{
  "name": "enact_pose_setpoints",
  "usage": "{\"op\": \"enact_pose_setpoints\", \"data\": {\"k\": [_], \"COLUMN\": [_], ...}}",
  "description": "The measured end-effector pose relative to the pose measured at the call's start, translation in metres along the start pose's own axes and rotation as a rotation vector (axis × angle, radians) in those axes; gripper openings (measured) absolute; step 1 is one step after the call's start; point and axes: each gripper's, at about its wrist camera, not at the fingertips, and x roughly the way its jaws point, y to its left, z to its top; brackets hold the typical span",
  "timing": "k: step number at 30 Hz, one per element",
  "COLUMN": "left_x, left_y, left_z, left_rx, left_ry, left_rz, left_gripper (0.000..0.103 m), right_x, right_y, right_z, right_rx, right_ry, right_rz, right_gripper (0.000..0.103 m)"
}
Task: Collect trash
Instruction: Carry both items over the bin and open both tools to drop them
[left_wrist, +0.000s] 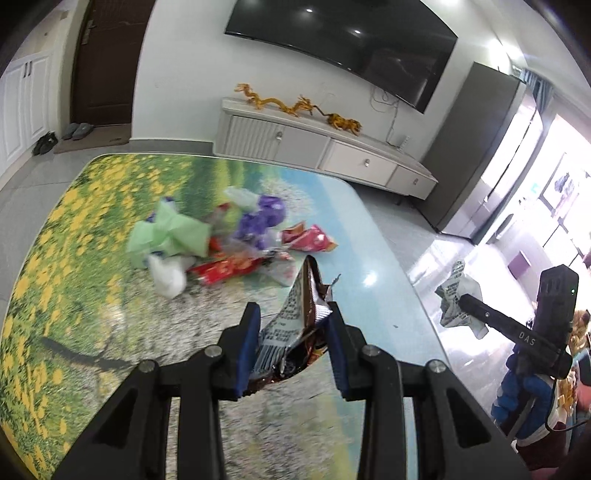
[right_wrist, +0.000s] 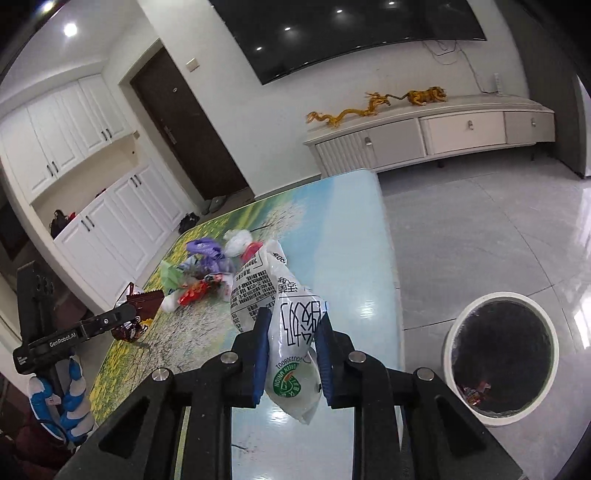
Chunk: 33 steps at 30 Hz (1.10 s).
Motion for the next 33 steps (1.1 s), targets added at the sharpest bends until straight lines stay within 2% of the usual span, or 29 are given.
{"op": "enact_pose_setpoints", "data": {"k": [8,13,23,33], "left_x": [0.045,0.086,0.171,0.261], "left_y": [-0.077,-0.128,-0.231,-0.305], "left_z": [0.022,0.037,0.051,0.038], "left_rx": [0.123,0.197,0.313,0.36], "left_ry": [0.058,0.11,0.205,0.315], "left_rz": [-0.076,-0.131,-0.184,-0.187], "left_gripper": [0.033,0.033,0.033,0.036], "right_x": [-0.049,-0.066,-0.049,-0.023], "right_y": [-0.078,-0.119,-0.189,-0.237], "right_z": [-0.008,-0.017,-0.021,-0.028], "right_rx": [0.114,0.186,0.272,0.341], "right_ry": [-0.082,-0.1,-0.059,0.002], "right_rz": [-0.22,-0.309,-0.392,-0.41], "right_gripper": [0.022,0.022,0.022,0.025]}}
